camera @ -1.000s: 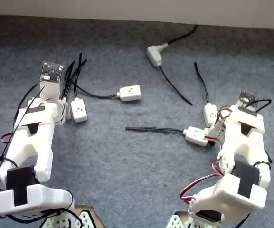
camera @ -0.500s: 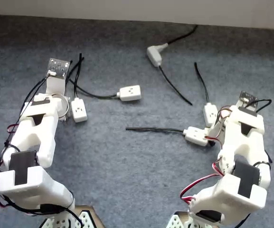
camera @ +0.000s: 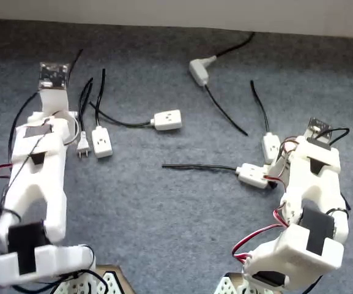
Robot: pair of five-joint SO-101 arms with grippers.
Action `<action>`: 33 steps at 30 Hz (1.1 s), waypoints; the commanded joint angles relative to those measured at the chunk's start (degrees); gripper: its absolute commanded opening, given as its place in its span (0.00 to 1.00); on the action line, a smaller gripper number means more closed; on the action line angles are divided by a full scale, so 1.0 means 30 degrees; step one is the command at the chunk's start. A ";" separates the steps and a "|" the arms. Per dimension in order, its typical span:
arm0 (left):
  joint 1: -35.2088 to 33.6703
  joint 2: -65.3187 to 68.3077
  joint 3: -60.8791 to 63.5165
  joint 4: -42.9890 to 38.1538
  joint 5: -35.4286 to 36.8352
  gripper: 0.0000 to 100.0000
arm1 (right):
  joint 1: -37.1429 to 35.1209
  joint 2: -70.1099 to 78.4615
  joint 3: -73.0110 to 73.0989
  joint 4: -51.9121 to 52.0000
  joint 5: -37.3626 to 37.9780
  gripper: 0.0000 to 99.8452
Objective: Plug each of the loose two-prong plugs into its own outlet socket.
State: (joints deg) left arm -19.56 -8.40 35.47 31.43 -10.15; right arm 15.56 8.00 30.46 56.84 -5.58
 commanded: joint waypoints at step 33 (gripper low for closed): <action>1.6806 -2.7150 1.3993 -0.5421 0.5040 0.01 | 0.1128 0.0073 -0.3766 0.2095 0.1231 0.17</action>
State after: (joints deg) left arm 26.33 -87.78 77.76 15.78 4.53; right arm 20.57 8.97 23.69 61.85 -2.77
